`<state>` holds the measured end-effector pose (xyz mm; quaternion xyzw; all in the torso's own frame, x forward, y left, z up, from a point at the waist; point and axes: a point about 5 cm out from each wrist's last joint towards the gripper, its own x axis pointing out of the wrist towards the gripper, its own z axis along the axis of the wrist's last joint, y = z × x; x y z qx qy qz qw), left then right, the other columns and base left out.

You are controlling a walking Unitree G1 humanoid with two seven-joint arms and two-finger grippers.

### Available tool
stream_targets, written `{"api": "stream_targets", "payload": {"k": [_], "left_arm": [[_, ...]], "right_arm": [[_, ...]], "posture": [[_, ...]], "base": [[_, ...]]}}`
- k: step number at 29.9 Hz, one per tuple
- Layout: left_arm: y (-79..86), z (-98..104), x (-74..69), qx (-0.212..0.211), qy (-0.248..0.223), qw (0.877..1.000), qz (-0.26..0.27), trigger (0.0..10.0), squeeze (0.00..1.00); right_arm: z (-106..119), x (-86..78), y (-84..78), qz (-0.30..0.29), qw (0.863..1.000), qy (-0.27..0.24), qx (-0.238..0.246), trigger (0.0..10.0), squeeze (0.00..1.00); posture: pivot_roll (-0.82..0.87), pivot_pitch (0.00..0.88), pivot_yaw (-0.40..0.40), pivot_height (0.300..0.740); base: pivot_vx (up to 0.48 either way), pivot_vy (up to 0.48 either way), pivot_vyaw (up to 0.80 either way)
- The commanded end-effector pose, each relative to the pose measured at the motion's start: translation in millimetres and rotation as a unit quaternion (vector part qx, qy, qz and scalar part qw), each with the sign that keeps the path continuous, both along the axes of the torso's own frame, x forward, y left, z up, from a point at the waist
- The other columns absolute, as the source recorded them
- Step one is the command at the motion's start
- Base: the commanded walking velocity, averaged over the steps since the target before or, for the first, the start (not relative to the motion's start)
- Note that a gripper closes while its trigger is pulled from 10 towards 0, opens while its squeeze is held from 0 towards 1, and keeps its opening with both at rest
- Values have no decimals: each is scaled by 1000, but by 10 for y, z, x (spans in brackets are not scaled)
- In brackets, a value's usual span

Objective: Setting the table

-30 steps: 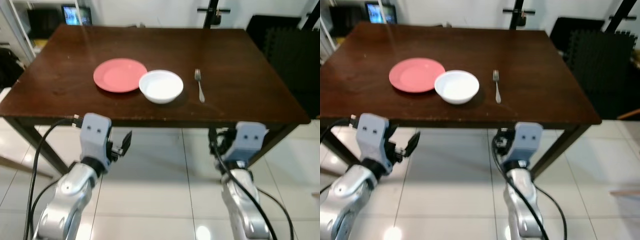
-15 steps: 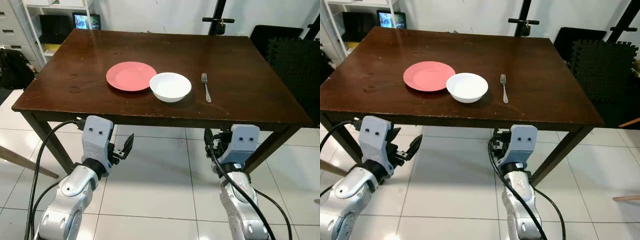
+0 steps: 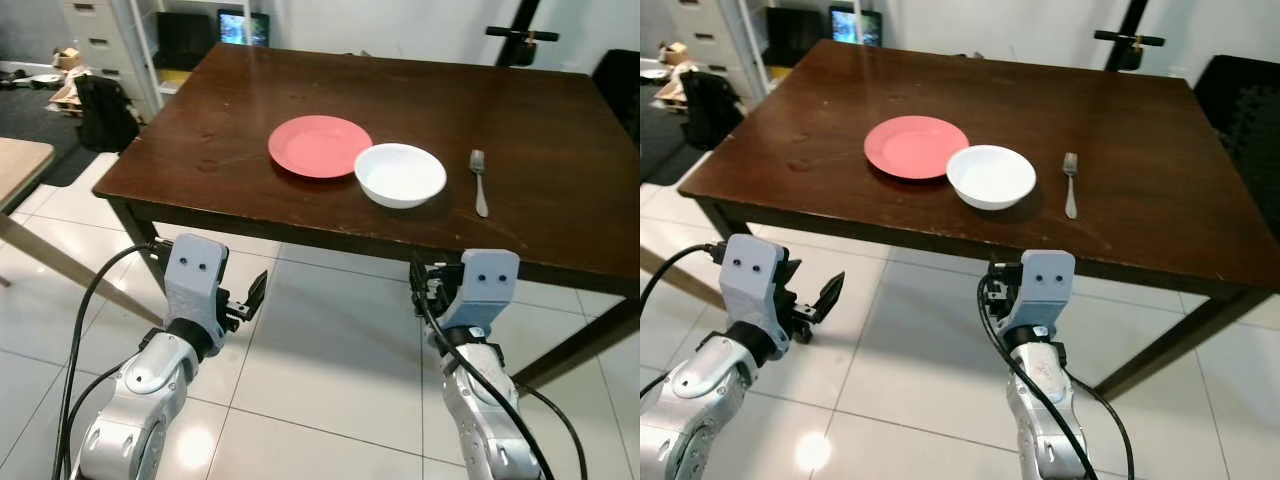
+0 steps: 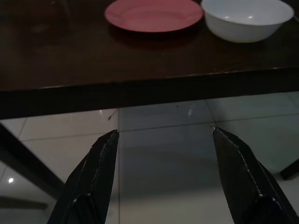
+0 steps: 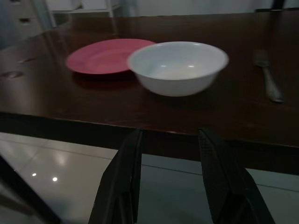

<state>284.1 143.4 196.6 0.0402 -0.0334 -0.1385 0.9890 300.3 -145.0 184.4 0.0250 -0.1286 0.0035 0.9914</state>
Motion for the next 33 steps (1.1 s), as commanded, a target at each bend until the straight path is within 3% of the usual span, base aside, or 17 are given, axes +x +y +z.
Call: {"api": "stream_targets", "payload": {"k": [1,9,23,33], "left_arm": [[12,-56,-7,4,15,1000,9,10000,0],[14,-39,17,-4,17,1000,20,10000,0],[230,-54,100,39,23,996,81,10000,0],[235,-40,114,40,18,996,83,10000,0]], "right_arm": [[-32,-14,16,6,1000,7,9,10000,0],[-30,-25,45,16,1000,4,12,10000,0],[-6,-8,81,33,999,-1,15,10000,0],[-7,-9,101,42,999,-1,15,10000,0]], "posture": [[89,199,66,740],[91,197,69,740],[95,187,64,740],[93,182,63,740]], "base": [[0,0,788],[0,0,788],[0,0,788],[0,0,788]]}}
